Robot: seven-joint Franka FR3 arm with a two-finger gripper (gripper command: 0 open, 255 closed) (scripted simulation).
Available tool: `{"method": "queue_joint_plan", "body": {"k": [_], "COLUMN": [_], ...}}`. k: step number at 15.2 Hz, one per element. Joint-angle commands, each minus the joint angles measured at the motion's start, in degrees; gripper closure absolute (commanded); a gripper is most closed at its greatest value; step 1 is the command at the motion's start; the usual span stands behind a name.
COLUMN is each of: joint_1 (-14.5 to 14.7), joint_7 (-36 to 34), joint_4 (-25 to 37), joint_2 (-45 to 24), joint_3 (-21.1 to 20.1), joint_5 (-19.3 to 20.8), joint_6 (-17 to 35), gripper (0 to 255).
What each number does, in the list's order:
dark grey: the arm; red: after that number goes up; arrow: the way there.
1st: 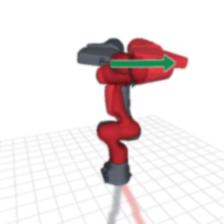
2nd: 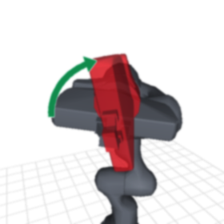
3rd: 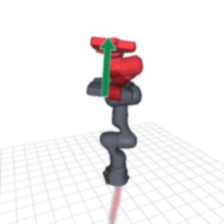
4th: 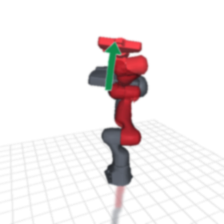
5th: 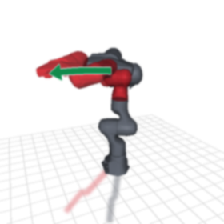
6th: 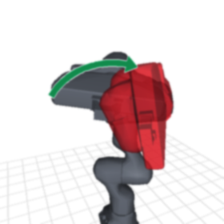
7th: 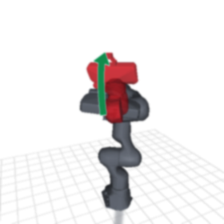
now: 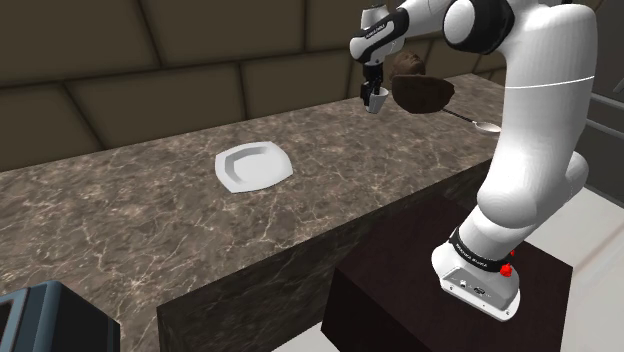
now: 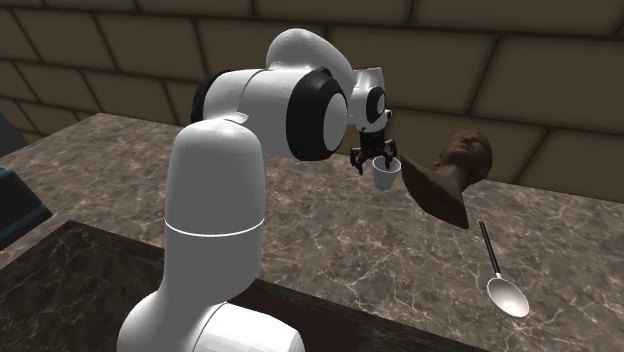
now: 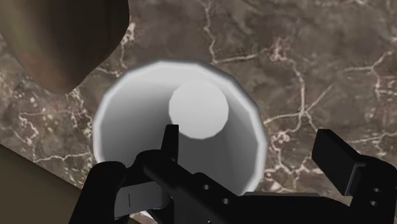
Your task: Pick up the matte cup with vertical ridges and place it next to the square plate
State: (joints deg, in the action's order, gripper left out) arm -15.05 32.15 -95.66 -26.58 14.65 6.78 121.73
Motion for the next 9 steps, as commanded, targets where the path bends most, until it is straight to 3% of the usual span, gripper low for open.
{"method": "queue_joint_plan", "body": {"k": [1,6,7,9], "joint_1": [-0.02,-0.02,-0.02,-0.02], "joint_7": [0.00,0.00,0.00,0.00], "joint_4": [-0.11,-0.10,-0.10,-0.10], "joint_2": [-0.06,-0.05,-0.05,-0.06], "joint_3": [0.00,0.00,0.00,0.00], "joint_5": [-0.01,-0.01,-0.01,-0.01], "joint_6": [0.19,0.18,0.18,0.18], "gripper": [0,0,255,255]}}
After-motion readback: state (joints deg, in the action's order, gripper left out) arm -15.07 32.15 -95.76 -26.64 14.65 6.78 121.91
